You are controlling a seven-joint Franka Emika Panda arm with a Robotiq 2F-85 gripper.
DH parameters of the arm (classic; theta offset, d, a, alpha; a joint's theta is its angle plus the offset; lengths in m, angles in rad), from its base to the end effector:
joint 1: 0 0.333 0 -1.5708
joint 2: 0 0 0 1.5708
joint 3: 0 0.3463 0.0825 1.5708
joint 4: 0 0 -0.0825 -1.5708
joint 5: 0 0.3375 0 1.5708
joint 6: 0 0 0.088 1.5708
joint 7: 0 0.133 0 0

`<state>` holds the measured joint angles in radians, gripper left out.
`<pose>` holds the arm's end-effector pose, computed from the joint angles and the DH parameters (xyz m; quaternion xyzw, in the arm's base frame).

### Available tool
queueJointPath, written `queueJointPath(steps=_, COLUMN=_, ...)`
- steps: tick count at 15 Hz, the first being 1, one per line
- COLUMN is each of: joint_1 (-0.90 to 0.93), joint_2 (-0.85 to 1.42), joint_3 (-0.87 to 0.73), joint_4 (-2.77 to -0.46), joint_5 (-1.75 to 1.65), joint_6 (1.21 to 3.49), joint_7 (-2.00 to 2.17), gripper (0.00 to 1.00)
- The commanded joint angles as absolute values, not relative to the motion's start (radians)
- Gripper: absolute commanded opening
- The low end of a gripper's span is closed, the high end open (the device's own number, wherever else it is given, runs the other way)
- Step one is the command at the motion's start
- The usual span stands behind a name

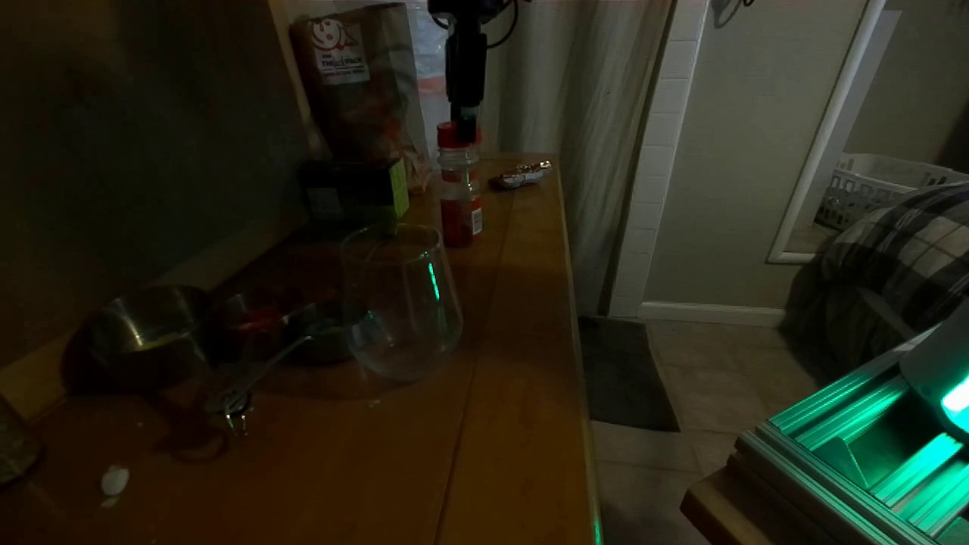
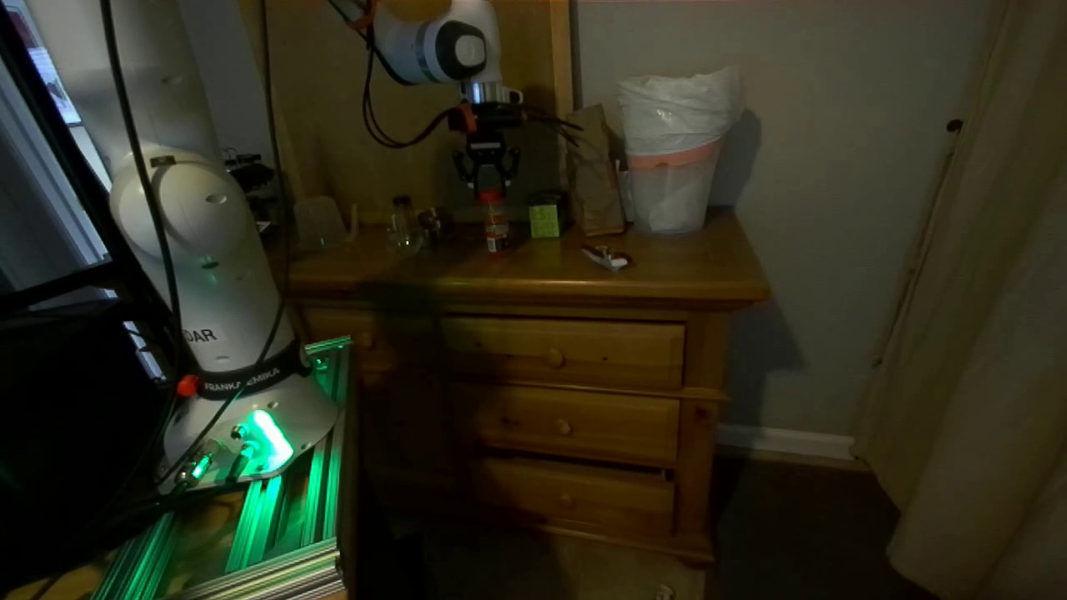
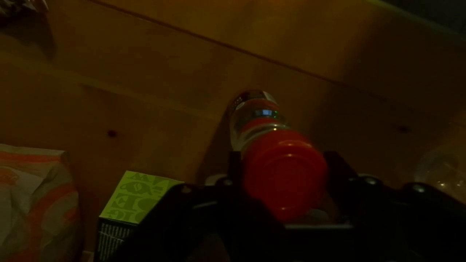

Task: Put the lid on the bottle

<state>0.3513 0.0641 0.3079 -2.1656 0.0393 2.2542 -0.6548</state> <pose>0.4053 0.3143 0.4027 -0.7992 -0.6004 -0.0136 0.0251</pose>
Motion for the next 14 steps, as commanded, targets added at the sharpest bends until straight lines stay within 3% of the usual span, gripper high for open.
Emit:
queueJointPath(steps=1, joint_1=0.337, joint_2=0.091, joint_3=0.320, joint_4=-2.140, joint_5=0.032, joint_6=2.256, joint_7=-0.662, gripper=0.33)
queueJointPath(steps=14, joint_1=0.337, joint_2=0.089, joint_3=0.322, joint_4=-2.130, joint_5=0.017, joint_6=2.246, joint_7=-0.645, gripper=0.33)
